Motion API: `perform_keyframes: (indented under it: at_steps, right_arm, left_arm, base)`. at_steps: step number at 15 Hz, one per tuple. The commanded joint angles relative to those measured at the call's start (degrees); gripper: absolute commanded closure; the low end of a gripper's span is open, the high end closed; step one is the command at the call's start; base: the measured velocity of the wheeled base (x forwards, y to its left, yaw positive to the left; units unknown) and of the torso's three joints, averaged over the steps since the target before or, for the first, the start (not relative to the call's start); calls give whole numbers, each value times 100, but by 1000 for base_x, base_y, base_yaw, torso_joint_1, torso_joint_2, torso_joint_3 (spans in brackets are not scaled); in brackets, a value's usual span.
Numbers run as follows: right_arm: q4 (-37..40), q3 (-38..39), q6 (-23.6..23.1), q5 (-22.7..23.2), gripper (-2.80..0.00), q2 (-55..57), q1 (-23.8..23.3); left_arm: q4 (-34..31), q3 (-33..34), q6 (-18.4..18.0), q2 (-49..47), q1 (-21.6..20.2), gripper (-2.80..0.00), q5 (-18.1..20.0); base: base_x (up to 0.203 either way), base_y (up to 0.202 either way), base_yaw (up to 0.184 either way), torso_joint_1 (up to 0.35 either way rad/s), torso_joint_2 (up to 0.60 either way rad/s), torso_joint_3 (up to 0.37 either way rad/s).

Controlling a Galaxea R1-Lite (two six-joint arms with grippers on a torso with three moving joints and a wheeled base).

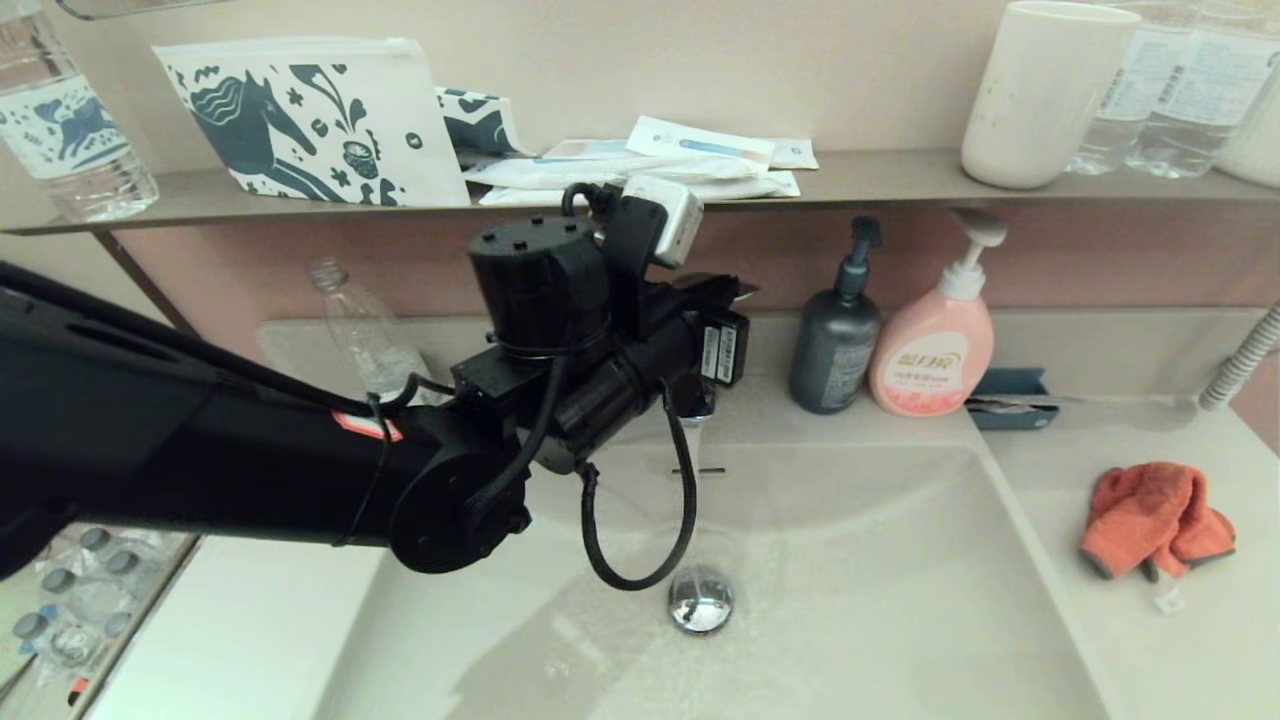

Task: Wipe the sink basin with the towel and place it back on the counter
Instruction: Turn off the faucet, then pick up the cloth

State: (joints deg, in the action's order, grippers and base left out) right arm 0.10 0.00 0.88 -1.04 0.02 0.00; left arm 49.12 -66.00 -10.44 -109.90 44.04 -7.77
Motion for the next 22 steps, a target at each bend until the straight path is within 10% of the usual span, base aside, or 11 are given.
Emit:
perform_keyframes:
  at_steps: [1, 11, 22]
  right_arm:
    - [-1, 0, 0, -1, 0, -2, 0]
    - [-1, 0, 0, -1, 0, -2, 0]
    - [-1, 0, 0, -1, 0, -2, 0]
  left_arm:
    - [36, 227, -37, 98, 67, 0, -14]
    - [-111, 842, -336, 915, 263, 0, -101]
    - [-444, 3802, -368, 4059, -275, 0, -266]
  base:
    - [0, 0, 0, 0, 0, 0]
    - [0, 0, 0, 0, 0, 0]
    - [0, 0, 0, 0, 0, 0]
